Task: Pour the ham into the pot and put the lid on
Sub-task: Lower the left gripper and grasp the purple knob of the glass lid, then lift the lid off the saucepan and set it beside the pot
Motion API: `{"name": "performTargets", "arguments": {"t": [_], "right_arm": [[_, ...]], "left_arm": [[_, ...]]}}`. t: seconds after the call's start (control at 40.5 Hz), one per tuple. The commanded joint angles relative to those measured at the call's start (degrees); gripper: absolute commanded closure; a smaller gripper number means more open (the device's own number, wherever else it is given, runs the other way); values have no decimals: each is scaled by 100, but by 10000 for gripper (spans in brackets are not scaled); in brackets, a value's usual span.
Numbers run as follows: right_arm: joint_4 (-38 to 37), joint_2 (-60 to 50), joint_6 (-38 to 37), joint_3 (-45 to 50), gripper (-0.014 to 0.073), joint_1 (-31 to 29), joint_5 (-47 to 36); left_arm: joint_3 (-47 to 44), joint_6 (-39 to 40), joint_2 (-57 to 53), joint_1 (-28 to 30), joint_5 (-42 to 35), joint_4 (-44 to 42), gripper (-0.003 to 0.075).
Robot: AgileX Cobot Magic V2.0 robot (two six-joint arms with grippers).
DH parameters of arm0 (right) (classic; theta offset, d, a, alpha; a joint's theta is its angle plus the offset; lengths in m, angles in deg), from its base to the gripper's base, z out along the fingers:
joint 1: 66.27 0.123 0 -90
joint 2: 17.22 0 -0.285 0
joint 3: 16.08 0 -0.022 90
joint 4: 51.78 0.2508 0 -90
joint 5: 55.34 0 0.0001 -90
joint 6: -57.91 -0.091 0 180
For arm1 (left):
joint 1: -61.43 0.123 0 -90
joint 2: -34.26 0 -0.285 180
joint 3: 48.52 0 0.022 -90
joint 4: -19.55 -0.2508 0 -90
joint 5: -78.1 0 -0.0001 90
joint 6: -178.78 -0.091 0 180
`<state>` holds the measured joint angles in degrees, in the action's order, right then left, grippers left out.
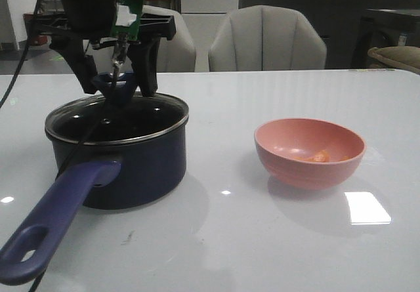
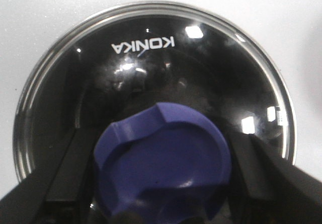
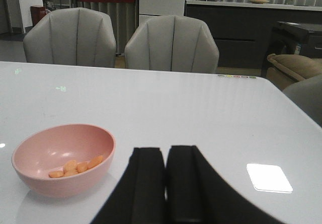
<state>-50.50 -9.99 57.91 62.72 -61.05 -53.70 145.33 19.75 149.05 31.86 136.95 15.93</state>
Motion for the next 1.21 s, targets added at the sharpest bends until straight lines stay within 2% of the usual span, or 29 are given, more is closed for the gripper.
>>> {"name": "performTargets", "arguments": {"t": [0.0,0.395,0.716,0.939,1.186], "right_arm": [[-71,-121,57,-34,439,-35,-502],[-71,-121,57,-34,439,-35,-502],[-71,-121,57,-34,439,-35,-502],[-71,-121,57,-34,439,-35,-502],[-71,-121,57,-34,439,-35,-502]], "left_arm": [[179,82,-235,-27,-166,-11,461],[179,82,-611,-27,-189,-174,461],[-66,82,-1426,83,9,-1435,461],[-959,-3,-2100,1057,-374,-1190,461],[-2227,-853,-2654,2551,-1177,-530,461]]}}
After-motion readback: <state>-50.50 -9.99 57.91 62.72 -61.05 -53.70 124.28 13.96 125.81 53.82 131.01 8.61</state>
